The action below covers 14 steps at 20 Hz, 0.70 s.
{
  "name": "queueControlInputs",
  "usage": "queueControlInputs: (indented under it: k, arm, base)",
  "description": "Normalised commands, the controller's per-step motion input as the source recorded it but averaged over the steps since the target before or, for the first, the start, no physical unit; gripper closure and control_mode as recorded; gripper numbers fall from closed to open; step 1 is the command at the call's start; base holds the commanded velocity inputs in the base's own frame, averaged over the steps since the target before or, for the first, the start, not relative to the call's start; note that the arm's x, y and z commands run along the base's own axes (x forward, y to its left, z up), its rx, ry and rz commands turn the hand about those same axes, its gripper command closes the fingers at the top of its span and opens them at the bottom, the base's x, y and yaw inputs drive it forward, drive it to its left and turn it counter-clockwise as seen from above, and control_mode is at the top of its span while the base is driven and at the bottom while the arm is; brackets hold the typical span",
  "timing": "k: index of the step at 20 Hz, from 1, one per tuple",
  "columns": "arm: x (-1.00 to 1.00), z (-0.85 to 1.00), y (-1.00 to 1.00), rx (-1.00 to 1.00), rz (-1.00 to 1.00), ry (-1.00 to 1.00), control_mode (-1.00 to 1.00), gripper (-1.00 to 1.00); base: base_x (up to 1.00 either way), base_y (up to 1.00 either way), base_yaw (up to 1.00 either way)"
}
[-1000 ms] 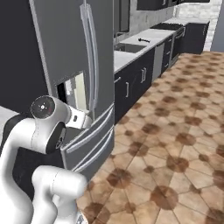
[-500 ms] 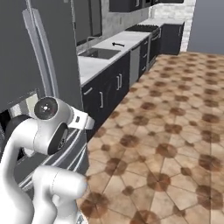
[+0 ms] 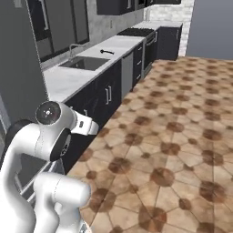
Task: Grab the spray bottle from the cabinet, then place it next to the cutting board for sanitizing. Then grab the dish brush from the countertop next to the sink and place it next to the cutting board.
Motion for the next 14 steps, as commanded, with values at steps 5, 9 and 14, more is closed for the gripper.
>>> queueControlInputs:
  k: [5, 9, 14]
  arm:
    - [0.00, 0.00, 0.00, 0.00, 0.00, 0.00, 1.00, -1.00]
    - [0.00, 0.00, 0.00, 0.00, 0.00, 0.00, 1.00, -1.00]
    - [0.00, 0.00, 0.00, 0.00, 0.00, 0.00, 1.00, -1.00]
  base:
    - [1.00, -0.56, -0.02]
    - [1.00, -0.33, 0.00]
    - [1.00, -0.16, 0.04]
